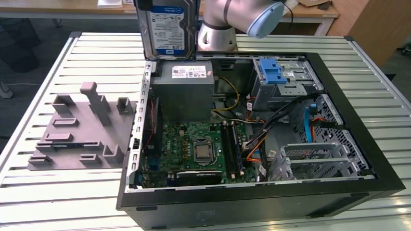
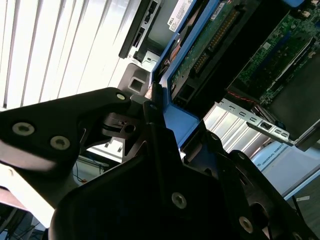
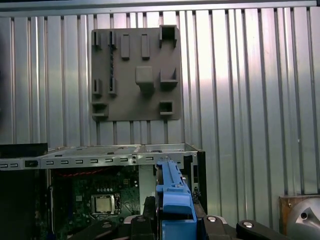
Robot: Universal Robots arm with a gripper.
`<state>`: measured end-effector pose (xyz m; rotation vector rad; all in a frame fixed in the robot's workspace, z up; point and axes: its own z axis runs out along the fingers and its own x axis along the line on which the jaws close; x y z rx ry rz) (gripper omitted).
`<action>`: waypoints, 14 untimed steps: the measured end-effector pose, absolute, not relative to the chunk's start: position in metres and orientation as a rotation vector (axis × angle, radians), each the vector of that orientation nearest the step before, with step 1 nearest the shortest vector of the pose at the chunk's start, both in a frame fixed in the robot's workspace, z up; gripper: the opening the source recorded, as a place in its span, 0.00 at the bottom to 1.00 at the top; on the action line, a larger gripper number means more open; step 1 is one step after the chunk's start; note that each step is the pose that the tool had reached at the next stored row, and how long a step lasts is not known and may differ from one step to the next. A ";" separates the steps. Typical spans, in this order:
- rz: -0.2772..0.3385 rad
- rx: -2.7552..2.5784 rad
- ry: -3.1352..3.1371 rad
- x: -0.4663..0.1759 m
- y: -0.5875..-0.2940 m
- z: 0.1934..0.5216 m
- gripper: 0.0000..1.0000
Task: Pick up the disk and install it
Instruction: 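Pick up the disk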
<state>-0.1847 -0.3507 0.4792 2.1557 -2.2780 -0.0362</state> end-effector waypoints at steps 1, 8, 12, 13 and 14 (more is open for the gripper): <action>-0.036 2.156 -2.278 -0.184 -0.351 0.479 0.37; -0.036 2.156 -2.278 -0.184 -0.351 0.479 0.37; -0.036 2.156 -2.278 -0.183 -0.351 0.479 0.37; -0.036 2.156 -2.278 -0.184 -0.352 0.479 0.37; -0.036 2.156 -2.278 -0.184 -0.352 0.479 0.37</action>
